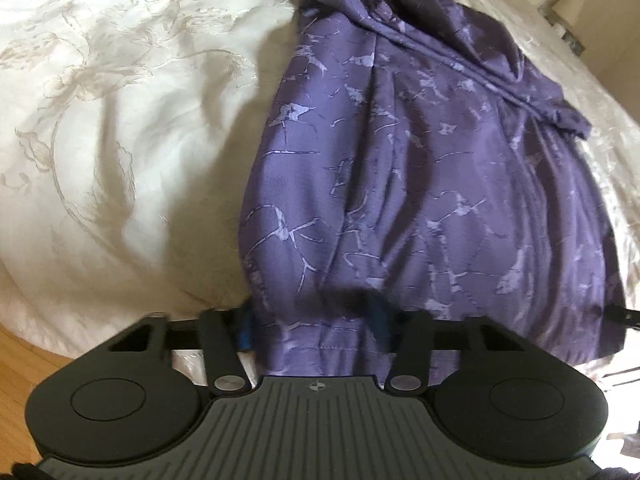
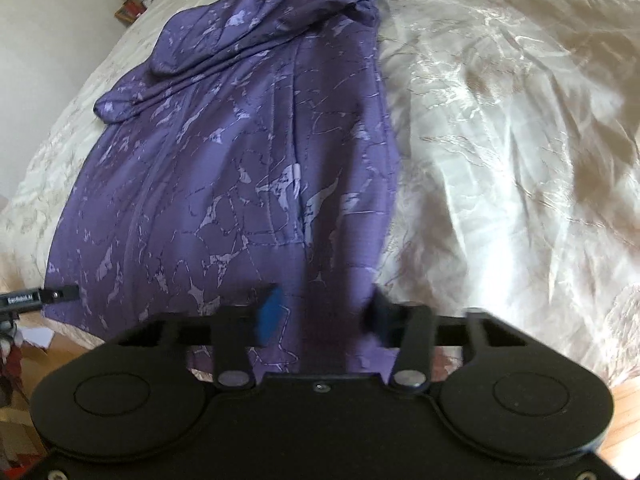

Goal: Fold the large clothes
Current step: 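Grasp the jacket hem with the left gripper while the right gripper grasps it too, then lift the held hem and fold it toward the hood with both grippers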

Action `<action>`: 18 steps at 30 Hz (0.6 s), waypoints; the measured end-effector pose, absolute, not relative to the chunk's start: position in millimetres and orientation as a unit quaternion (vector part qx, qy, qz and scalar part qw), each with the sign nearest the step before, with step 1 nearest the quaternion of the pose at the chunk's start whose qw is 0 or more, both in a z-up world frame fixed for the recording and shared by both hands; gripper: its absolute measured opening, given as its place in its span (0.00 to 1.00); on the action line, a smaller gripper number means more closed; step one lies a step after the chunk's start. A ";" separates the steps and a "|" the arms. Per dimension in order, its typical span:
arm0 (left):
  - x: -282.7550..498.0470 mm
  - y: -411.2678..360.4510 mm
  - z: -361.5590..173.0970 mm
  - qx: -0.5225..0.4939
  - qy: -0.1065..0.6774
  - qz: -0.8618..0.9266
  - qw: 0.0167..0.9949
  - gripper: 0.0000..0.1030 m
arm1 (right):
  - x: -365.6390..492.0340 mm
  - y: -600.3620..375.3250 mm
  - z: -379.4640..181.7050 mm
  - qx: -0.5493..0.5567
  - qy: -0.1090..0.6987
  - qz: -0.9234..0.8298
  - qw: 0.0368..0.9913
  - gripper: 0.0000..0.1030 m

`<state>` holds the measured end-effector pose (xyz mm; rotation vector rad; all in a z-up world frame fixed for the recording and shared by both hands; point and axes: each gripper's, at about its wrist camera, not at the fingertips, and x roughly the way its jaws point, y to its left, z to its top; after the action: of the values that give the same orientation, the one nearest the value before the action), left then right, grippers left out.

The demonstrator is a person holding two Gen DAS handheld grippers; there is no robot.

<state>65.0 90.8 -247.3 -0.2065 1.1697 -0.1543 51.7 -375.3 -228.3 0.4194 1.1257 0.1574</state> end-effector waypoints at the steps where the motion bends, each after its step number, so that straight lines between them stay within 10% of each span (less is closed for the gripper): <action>1: 63.8 90.7 -246.1 -0.101 0.549 -0.073 0.826 0.30 | 51.1 -376.8 -227.2 0.197 0.530 0.071 0.822 0.29; 8: 55.9 95.7 -231.6 -0.140 0.529 -0.068 0.834 0.12 | 44.3 -390.4 -216.5 0.237 0.518 0.082 0.818 0.13; 18: 55.7 119.2 -170.5 -0.257 0.447 -0.091 0.852 0.10 | 51.3 -418.1 -166.6 0.353 0.447 0.118 0.814 0.11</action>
<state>55.7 119.2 -170.5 -0.5405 0.9418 -0.1916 51.3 -418.1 -166.6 0.7534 0.9532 0.2529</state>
